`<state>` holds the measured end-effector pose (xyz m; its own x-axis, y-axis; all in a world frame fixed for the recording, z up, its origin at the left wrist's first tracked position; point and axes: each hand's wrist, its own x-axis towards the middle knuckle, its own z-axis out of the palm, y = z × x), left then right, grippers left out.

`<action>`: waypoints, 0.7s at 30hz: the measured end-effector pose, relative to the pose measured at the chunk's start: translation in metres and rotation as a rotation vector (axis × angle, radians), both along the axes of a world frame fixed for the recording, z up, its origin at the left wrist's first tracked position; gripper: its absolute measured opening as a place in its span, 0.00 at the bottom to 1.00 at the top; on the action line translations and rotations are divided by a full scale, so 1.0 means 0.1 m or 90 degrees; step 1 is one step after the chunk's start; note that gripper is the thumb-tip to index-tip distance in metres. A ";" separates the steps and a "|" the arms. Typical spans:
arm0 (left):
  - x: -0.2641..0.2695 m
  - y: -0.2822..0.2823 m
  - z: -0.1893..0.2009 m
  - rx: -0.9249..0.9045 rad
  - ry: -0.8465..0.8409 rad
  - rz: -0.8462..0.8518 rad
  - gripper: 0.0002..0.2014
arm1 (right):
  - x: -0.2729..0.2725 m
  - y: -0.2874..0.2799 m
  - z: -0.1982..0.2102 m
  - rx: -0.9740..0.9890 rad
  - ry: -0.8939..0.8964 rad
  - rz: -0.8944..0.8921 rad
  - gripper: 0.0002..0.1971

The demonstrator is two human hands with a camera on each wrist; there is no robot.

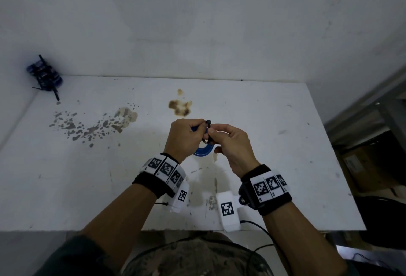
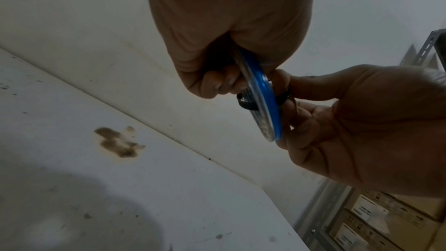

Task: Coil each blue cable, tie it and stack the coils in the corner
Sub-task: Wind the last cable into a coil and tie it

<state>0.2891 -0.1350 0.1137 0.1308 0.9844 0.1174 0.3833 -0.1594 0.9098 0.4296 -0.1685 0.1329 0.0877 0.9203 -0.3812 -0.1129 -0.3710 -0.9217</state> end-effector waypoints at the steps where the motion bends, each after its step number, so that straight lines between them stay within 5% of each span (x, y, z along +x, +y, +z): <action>1: 0.00 0.00 -0.01 -0.001 0.002 0.000 0.16 | 0.00 0.00 -0.01 0.001 -0.002 -0.003 0.06; 11: -0.07 0.05 -0.15 0.087 0.124 -0.050 0.12 | 0.01 0.09 0.00 -0.015 0.006 -0.064 0.13; 21: -0.21 0.08 -0.01 0.205 0.255 -0.145 0.11 | 0.04 0.12 0.03 -0.115 0.218 0.017 0.11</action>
<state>0.2683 -0.1265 0.1122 0.4324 0.8486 0.3049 0.6117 -0.5244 0.5923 0.4333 -0.1568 0.1361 -0.0962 0.8359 -0.5404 -0.3908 -0.5310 -0.7518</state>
